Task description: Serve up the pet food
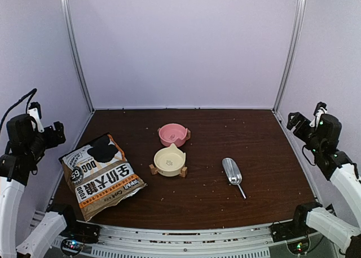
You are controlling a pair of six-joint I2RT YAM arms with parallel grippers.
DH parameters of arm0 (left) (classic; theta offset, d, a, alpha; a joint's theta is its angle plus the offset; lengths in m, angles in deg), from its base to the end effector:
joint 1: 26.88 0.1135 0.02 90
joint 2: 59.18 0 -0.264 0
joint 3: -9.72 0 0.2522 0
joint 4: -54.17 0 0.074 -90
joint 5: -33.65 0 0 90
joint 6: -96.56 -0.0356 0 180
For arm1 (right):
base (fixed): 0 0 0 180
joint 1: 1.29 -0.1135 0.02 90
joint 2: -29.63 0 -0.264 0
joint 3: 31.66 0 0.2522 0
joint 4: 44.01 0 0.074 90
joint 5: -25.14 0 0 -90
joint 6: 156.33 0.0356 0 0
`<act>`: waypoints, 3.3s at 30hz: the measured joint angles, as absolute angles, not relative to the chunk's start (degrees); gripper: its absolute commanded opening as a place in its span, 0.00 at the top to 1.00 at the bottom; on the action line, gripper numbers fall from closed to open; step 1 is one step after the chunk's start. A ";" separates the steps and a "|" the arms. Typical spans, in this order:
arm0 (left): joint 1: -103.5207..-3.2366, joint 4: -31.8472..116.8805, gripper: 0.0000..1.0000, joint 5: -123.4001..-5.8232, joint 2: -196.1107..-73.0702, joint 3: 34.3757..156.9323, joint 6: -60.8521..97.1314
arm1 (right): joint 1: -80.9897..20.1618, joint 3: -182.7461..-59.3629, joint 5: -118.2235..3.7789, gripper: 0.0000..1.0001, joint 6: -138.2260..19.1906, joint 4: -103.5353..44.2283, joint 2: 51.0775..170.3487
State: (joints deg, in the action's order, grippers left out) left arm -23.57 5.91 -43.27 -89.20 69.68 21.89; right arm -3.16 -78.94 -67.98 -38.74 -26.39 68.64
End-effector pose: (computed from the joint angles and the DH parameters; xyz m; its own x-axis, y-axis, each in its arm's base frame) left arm 0.1125 0.0146 0.3373 -0.2311 -0.2713 -0.9343 -0.3441 0.9211 -0.1824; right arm 0.1725 0.0037 0.2982 -0.1341 0.4583 -0.8786 0.0939 0.8885 0.4492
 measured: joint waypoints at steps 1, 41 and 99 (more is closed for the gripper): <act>-23.57 5.85 0.02 -43.01 -89.20 69.68 21.89 | -3.16 -78.54 -68.15 0.00 -37.75 -25.04 68.53; -107.61 -21.91 0.27 -26.83 -137.12 79.97 54.33 | -38.94 -73.54 -71.02 0.00 -28.84 -21.17 67.11; -81.53 -20.62 1.00 -39.92 -119.76 99.08 45.72 | -63.39 -98.63 -79.47 0.01 -30.15 -14.41 92.57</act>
